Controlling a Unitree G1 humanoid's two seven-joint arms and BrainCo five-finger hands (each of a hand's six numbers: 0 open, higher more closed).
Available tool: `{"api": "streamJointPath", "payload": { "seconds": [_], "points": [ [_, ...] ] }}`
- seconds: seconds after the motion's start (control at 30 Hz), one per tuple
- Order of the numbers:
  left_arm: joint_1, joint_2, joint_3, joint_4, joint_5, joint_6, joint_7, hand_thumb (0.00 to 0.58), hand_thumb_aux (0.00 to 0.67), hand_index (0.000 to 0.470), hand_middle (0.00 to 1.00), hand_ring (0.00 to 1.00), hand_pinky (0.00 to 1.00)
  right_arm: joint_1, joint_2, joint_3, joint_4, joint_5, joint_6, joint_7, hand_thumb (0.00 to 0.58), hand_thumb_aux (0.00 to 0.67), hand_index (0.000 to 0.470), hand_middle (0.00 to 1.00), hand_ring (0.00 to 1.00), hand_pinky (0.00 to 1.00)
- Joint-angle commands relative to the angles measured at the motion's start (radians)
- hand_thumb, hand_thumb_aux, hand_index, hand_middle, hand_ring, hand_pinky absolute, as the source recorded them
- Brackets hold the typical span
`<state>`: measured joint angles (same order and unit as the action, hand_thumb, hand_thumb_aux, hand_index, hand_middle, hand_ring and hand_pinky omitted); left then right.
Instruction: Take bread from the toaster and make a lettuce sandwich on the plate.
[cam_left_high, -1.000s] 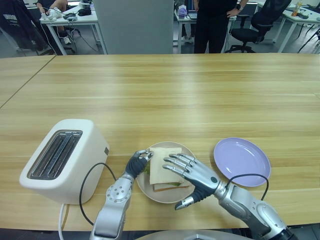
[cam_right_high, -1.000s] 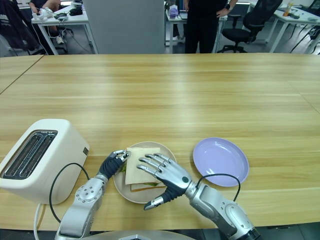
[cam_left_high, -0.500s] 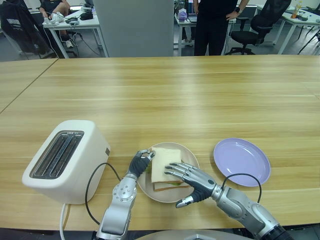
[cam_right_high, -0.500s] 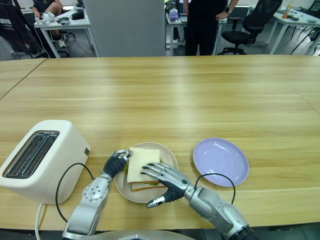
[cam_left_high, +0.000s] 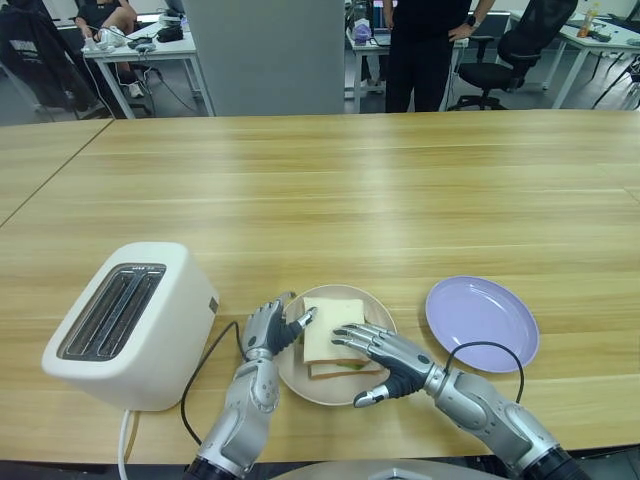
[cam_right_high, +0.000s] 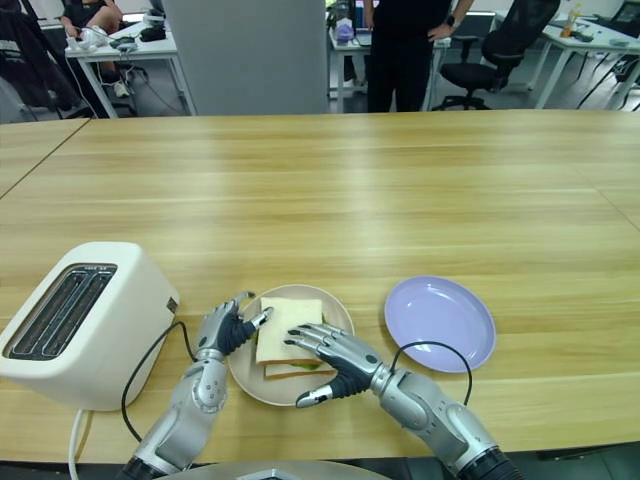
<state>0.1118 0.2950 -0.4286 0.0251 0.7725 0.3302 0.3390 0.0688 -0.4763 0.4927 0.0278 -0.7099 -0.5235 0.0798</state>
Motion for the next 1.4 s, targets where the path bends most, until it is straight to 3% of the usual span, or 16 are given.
{"api": "streamJointPath", "payload": {
  "seconds": [0.03,0.07,0.1,0.2,0.43,0.53,0.63,0.87,0.9,0.93,0.97,1.0,1.03,1.07,1.2,1.4],
  "points": [
    [-0.007,0.023,-0.053,0.098,0.191,0.104,0.071,0.265,0.176,0.121,1.0,1.0,1.0,0.003,-0.009,-0.018,0.014,0.015,0.023,0.024,0.0,0.0,0.0,0.0,0.0,0.0],
    [-0.01,0.028,-0.059,0.101,0.239,0.137,0.084,0.168,0.105,0.072,1.0,1.0,1.0,0.003,-0.009,-0.019,0.013,0.017,0.023,0.024,0.0,0.0,0.0,0.0,0.0,0.0],
    [-0.011,0.033,-0.06,0.099,0.285,0.171,0.107,0.168,0.105,0.072,1.0,1.0,1.0,0.003,-0.009,-0.02,0.013,0.019,0.023,0.024,0.0,0.0,0.0,0.0,0.0,0.0],
    [0.001,0.038,-0.053,0.062,0.36,0.221,0.145,0.0,0.0,0.0,1.0,1.0,1.0,0.003,-0.009,-0.018,0.012,0.022,0.024,0.027,0.0,0.0,0.0,0.0,0.0,0.0],
    [0.125,-0.077,0.14,-0.203,0.062,0.007,0.238,0.0,0.0,0.0,0.96,0.96,0.96,0.012,0.006,-0.029,0.002,0.054,0.04,0.037,0.0,0.0,0.0,0.0,0.0,0.0],
    [0.181,-0.14,0.194,-0.324,-0.132,-0.16,0.208,0.0,0.0,0.0,0.79,0.79,0.79,0.028,0.025,-0.051,-0.036,0.174,0.08,0.106,0.0,0.0,0.0,0.0,0.0,0.0],
    [0.241,-0.203,0.225,-0.44,-0.353,-0.328,0.146,0.0,0.0,0.0,0.64,0.64,0.64,0.05,0.056,-0.085,-0.113,0.372,0.183,0.211,0.0,0.0,0.0,0.0,0.0,0.0],
    [0.421,-0.197,0.166,-0.602,-0.708,-0.615,-0.093,0.0,0.0,0.0,0.62,0.62,0.62,0.064,0.154,-0.209,-0.305,0.9,0.585,0.391,0.0,0.0,0.0,0.0,0.0,0.0],
    [0.449,-0.179,0.154,-0.61,-0.731,-0.637,-0.128,0.0,0.0,0.0,0.62,0.62,0.62,0.061,0.163,-0.23,-0.325,0.966,0.642,0.405,0.0,0.0,0.0,0.08,0.08,0.08],
    [0.474,-0.161,0.149,-0.614,-0.741,-0.654,-0.157,0.0,0.0,0.0,0.62,0.62,0.62,0.056,0.168,-0.249,-0.345,1.022,0.687,0.418,0.0,0.0,0.0,0.47,0.47,0.47],
    [0.502,-0.135,0.143,-0.619,-0.76,-0.663,-0.195,0.0,0.0,0.0,0.62,0.62,0.62,0.051,0.168,-0.268,-0.365,1.064,0.714,0.429,0.183,0.116,0.079,0.6,0.6,0.6],
    [0.521,-0.119,0.14,-0.621,-0.774,-0.671,-0.223,0.194,0.123,0.085,0.61,0.61,0.61,0.046,0.167,-0.282,-0.38,1.092,0.737,0.438,0.527,0.468,0.321,0.95,0.95,0.95],
    [0.558,-0.08,0.13,-0.638,-0.808,-0.668,-0.271,0.569,0.578,0.397,0.64,0.64,0.64,0.051,0.151,-0.29,-0.408,1.118,0.733,0.469,0.58,0.67,0.46,1.0,1.0,1.0],
    [0.603,-0.035,0.121,-0.654,-0.839,-0.667,-0.32,0.58,0.67,0.46,0.64,0.64,0.64,0.064,0.126,-0.287,-0.438,1.128,0.71,0.515,0.58,0.67,0.46,1.0,1.0,1.0],
    [0.731,0.127,0.09,-0.665,-0.947,-0.638,-0.495,0.58,0.67,0.46,0.72,0.72,0.72,0.155,0.0,-0.21,-0.498,1.145,0.7,0.692,0.58,0.67,0.46,1.0,1.0,1.0],
    [0.77,0.229,0.096,-0.551,-0.841,-0.553,-0.581,0.58,0.67,0.46,0.78,0.78,0.78,0.291,-0.093,-0.109,-0.403,0.996,0.605,0.754,0.58,0.67,0.46,1.0,1.0,1.0]
  ]
}}
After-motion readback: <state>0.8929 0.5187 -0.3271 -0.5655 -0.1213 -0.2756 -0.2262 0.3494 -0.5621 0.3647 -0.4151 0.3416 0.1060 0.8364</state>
